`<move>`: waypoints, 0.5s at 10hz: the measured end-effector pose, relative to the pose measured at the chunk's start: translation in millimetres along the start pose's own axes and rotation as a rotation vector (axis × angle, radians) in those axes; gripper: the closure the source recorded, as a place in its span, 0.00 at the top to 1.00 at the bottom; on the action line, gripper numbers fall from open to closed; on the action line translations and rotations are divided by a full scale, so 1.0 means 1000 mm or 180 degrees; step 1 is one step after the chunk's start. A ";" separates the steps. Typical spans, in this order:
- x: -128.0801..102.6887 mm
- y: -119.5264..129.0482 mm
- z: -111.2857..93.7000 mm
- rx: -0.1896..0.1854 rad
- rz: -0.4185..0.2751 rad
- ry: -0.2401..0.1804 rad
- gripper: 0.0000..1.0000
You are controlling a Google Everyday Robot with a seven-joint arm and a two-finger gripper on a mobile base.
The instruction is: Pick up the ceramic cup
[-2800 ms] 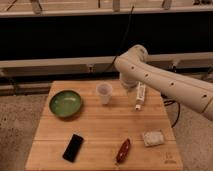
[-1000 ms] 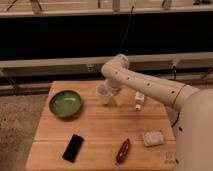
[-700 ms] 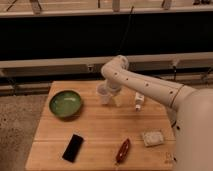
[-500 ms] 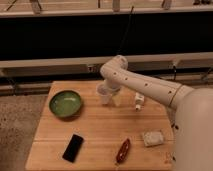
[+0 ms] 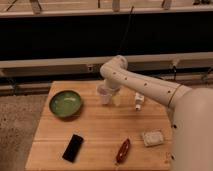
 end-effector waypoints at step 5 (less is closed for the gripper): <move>0.000 -0.003 0.005 -0.0002 -0.0033 -0.0047 0.80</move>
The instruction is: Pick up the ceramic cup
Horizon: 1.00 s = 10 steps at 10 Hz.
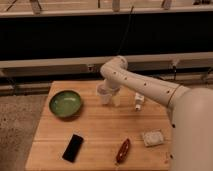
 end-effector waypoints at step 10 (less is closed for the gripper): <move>0.001 -0.005 0.008 -0.0010 -0.0043 -0.0084 0.80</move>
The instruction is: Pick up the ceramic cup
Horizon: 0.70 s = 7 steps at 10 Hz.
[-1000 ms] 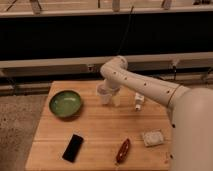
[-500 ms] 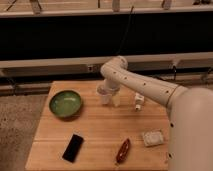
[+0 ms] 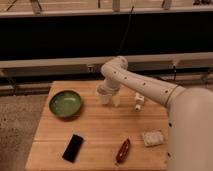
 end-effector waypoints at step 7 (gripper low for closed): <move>0.001 -0.002 0.003 -0.0010 -0.0014 -0.0054 0.80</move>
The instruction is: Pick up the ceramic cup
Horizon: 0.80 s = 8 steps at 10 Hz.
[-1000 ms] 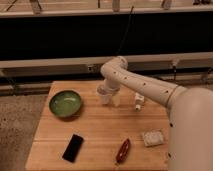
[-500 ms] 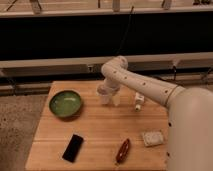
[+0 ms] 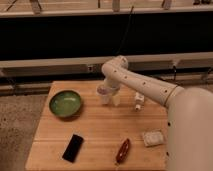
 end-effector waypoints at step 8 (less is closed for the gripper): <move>0.002 -0.001 0.001 -0.0012 -0.0008 -0.0067 0.80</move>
